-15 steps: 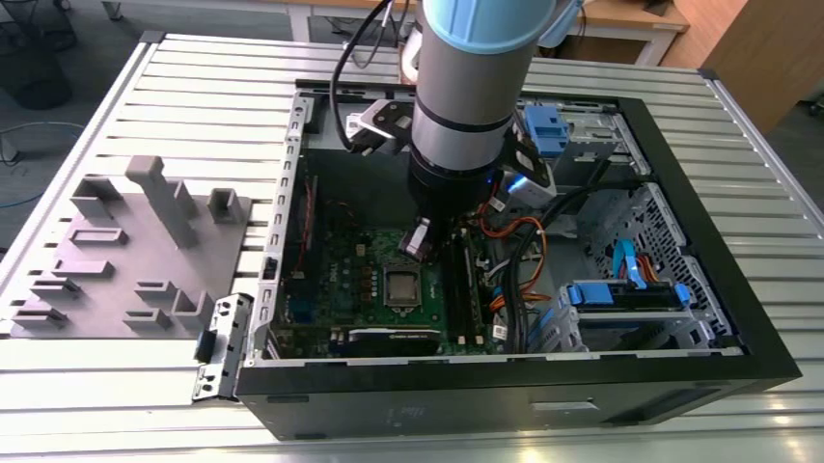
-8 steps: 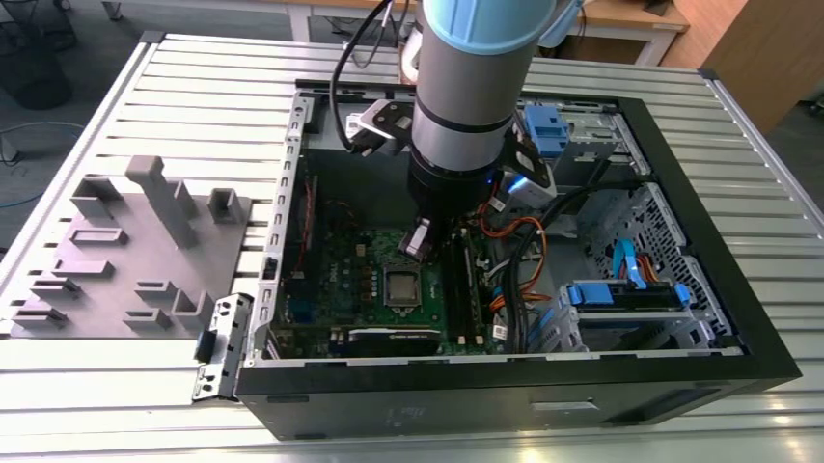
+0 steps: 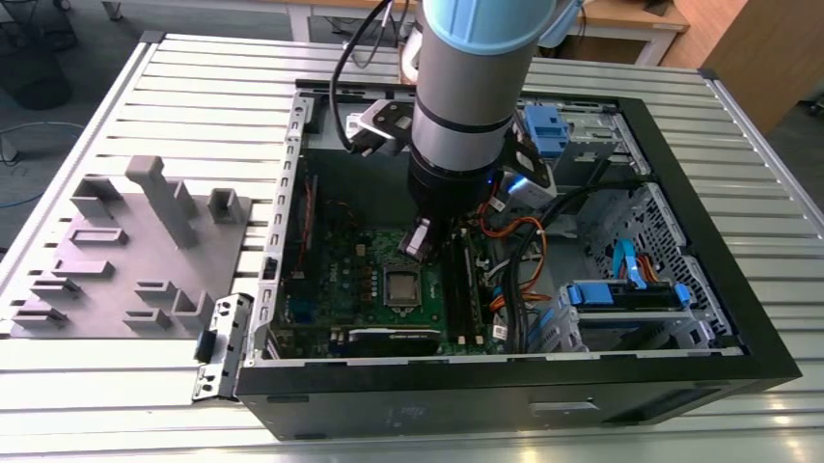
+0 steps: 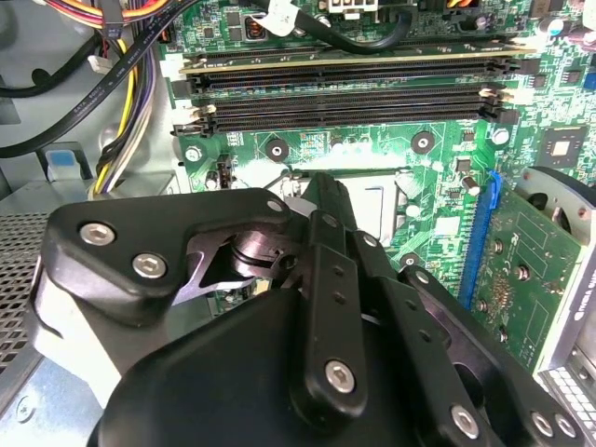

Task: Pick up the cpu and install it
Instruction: 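Close the cpu cover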

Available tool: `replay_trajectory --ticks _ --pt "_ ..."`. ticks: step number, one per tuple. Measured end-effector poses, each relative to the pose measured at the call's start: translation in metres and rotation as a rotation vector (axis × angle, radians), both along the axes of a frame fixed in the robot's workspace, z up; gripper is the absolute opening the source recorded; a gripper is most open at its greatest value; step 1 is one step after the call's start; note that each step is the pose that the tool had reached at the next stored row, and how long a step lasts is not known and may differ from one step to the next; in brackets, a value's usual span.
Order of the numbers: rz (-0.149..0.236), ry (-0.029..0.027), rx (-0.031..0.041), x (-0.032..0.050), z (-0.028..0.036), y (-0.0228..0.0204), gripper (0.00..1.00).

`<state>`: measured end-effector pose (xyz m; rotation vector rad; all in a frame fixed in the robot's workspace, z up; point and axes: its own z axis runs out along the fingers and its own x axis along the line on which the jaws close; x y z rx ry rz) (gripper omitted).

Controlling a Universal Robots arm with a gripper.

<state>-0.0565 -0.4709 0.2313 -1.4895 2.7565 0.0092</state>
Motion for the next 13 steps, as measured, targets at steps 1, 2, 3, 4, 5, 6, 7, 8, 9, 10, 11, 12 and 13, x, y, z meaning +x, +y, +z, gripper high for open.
replay_trajectory --ticks 1,2,3,4,5,6,7,8,9,10,11,12,13 --pt "0.0 0.0001 -0.0002 0.0 0.0006 -0.0001 0.11" --pt "0.0 0.0001 -0.0002 0.0 0.0013 -0.0001 0.11" --pt "0.0 0.0001 -0.0001 0.0 0.0021 0.0 0.11" --pt "0.0 0.0 0.0 0.0 0.0031 0.0 0.11" --pt "0.0 0.0 0.0 -0.0001 0.0041 0.0 0.11" --pt "0.0 -0.0015 0.0002 -0.0008 0.0042 0.0 0.11" --pt "0.0 -0.0058 0.0 -0.0024 0.0042 0.0 0.11" --pt "0.0 -0.012 -0.0001 -0.0047 0.0043 0.0 0.11" --pt "0.0 -0.018 0.0002 -0.0073 0.0041 0.0 0.11" --pt "0.0 -0.0241 0.0 -0.0104 0.0041 0.0 0.11" --pt "0.0 -0.0296 -0.0001 -0.0133 0.004 0.0 0.11" --pt "0.0 -0.035 -0.0001 -0.0164 0.0039 0.0 0.11" --pt "0.0 -0.0403 -0.0001 -0.0194 0.0038 0.0 0.11"
